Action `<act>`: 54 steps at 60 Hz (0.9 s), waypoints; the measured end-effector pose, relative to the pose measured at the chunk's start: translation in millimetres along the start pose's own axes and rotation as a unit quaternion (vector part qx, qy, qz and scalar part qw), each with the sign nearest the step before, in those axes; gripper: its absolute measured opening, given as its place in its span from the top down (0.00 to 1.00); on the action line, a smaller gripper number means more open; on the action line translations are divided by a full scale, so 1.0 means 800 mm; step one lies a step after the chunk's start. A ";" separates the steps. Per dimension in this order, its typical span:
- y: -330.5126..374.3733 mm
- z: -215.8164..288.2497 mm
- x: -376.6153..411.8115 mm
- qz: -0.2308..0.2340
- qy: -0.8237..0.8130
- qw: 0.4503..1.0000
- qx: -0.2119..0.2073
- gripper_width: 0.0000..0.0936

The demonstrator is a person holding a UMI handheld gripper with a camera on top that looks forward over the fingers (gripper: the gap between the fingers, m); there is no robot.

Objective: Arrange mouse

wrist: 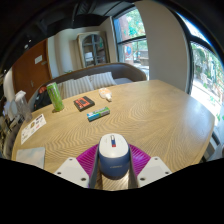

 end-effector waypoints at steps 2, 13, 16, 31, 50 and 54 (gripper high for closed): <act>0.014 0.007 0.011 0.012 -0.019 1.000 -0.014 0.51; 0.168 0.075 0.107 0.036 0.009 0.987 -0.156 0.55; 0.219 0.084 0.153 0.066 0.013 0.979 -0.193 0.55; 0.252 -0.031 0.351 0.131 0.089 0.974 -0.161 0.56; 0.149 -0.139 0.357 0.097 0.083 0.992 -0.001 0.50; 0.147 -0.138 0.356 0.095 0.097 0.991 -0.011 0.48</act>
Point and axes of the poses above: the point between the fingertips, and its own axes, seen from behind it with the camera up: x to the left, z up, y backward, against the way the camera looks, the point moved 4 cm from there along y, backward, against the way the camera looks, and after that the axes turned 8 degrees about -z, right-handed, at the moved point
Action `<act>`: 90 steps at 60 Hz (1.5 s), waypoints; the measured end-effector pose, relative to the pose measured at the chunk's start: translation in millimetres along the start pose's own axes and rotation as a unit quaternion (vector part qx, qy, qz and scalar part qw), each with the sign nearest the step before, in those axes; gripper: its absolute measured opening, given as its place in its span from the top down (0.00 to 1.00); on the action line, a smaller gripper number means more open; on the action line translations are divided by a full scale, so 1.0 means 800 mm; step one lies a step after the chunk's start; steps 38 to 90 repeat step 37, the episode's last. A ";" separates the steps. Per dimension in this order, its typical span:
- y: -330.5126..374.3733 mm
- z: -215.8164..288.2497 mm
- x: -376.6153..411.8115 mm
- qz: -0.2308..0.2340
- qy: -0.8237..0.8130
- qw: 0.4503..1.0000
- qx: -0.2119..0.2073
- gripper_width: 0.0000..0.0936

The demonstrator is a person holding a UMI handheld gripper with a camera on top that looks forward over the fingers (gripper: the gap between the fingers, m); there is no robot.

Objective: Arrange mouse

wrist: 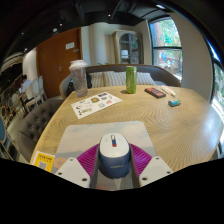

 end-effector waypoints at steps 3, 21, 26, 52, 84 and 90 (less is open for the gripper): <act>0.000 0.002 -0.001 0.001 0.012 1.000 -0.001 0.45; 0.054 0.016 -0.017 0.058 0.024 0.997 -0.041 0.09; 0.090 0.017 -0.043 0.076 0.029 0.995 -0.062 0.08; 0.142 -0.014 -0.156 0.039 0.044 0.995 -0.076 0.09; 0.142 -0.014 -0.156 0.039 0.044 0.995 -0.076 0.09; 0.142 -0.014 -0.156 0.039 0.044 0.995 -0.076 0.09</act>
Point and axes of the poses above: the point between the fingertips, and its own axes, seen from behind it with the camera up: x to the left, z up, y backward, against the way the camera looks, the point moved 4 cm from there along y, backward, against the way the camera looks, and after that the axes turned 8 degrees about -z, right-handed, at the moved point
